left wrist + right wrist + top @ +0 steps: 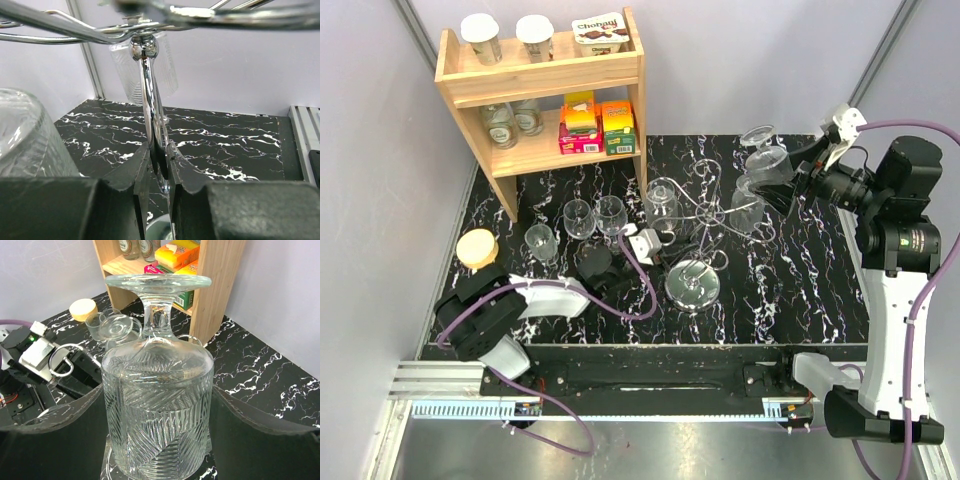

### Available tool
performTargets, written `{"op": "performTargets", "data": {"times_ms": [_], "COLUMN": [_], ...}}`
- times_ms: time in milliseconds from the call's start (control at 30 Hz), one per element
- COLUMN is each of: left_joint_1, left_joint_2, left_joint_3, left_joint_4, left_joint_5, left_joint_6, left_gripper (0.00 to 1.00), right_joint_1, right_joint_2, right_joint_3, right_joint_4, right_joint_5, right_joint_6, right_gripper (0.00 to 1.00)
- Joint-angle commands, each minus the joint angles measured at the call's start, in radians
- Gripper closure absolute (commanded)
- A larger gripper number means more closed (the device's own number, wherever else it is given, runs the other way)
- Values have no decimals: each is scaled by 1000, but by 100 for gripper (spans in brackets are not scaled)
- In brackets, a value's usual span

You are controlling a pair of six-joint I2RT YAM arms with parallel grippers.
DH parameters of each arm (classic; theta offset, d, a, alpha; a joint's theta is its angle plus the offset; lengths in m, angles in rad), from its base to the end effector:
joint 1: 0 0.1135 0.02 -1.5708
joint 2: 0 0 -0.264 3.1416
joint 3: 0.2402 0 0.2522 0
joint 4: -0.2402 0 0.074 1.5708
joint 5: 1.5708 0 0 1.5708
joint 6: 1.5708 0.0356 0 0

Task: Place the wine glass upside down on the wine glass rack
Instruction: Adjust the wine rack at the center of the board.

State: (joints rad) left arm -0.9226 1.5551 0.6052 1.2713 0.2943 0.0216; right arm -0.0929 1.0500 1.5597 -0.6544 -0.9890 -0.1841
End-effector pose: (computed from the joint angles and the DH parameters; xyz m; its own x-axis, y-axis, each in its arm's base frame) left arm 0.1787 -0.2531 0.2473 0.2107 -0.2440 -0.9466 0.9247 0.3637 0.1121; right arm 0.1678 0.0142 0.5009 0.0002 -0.1010 -0.9949 -0.7854 0.6158 -0.0627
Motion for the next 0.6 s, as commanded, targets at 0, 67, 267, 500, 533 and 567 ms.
{"op": "performTargets", "data": {"times_ms": [0, 67, 267, 500, 533, 567], "left_joint_1": [56, 60, 100, 146, 152, 157], "left_joint_2": [-18, -21, -36, -105, -115, -127], "left_joint_3": [50, 44, 10, -7, -15, -16], "left_joint_4": [-9, -18, -21, -101, -108, -122], "left_joint_5": [9, 19, 42, 66, 68, 72], "left_joint_6": [9, 21, 40, 49, 51, 52], "left_gripper": [100, 100, 100, 100, 100, 100], "right_joint_1": [-5, -5, -5, -5, -5, -5], "right_joint_2": [-28, -30, -45, -57, -64, -65], "right_joint_3": [-4, -6, -20, -44, -50, -55], "right_joint_4": [88, 90, 91, 101, 105, 110], "right_joint_5": [-22, -20, -23, -8, -2, 7], "right_joint_6": [-15, -17, -23, -26, -31, -34], "right_gripper": [100, 100, 100, 100, 100, 100]}}
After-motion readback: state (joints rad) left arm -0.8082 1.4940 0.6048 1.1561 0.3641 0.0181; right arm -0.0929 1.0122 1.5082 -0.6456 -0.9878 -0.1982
